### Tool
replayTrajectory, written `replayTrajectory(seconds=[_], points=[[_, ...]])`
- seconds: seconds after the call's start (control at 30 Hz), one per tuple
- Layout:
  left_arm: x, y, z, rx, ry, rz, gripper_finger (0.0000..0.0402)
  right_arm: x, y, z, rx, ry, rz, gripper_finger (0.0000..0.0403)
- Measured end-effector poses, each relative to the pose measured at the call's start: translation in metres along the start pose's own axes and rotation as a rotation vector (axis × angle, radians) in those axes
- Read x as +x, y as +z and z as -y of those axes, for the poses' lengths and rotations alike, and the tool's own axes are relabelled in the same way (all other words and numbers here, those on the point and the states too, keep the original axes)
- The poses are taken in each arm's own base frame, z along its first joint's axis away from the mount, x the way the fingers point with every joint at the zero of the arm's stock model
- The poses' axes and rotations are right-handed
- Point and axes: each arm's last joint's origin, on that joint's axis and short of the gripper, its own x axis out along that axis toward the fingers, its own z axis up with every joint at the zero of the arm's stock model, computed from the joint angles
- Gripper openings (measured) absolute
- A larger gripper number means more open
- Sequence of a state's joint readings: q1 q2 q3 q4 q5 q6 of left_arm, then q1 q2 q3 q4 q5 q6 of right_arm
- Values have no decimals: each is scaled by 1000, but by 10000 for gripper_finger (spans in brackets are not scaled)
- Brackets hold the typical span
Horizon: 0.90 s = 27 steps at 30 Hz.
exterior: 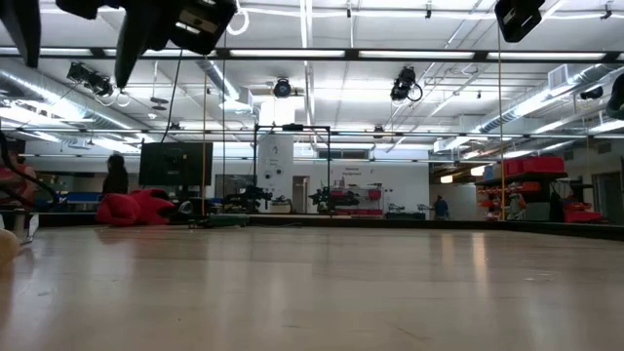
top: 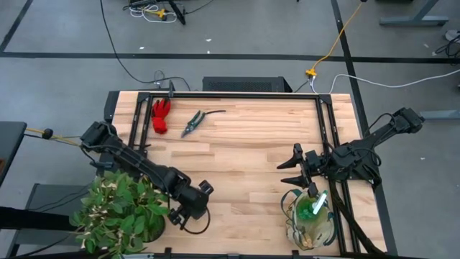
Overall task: Pick & Place Garden tools in Gardening bag
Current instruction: Put the brown hand rake into the white gardening bag
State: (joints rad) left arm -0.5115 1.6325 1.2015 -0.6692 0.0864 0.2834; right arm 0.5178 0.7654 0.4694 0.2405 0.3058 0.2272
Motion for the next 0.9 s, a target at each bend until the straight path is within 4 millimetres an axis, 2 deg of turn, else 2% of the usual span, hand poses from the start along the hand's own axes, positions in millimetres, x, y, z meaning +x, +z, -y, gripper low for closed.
replayTrajectory(seconds=[0.23, 0.67, 0.9], points=[[9, 0, 5, -25, 0, -38, 179, 0, 0, 0, -1, -1, -2, 224], [45, -6, 13, -15, -67, -159, 179, 0, 0, 0, -1, -1, -2, 224], [47, -7, 19, 4, -64, -187, 179, 0, -1, 0, -20, -2, -4, 224]])
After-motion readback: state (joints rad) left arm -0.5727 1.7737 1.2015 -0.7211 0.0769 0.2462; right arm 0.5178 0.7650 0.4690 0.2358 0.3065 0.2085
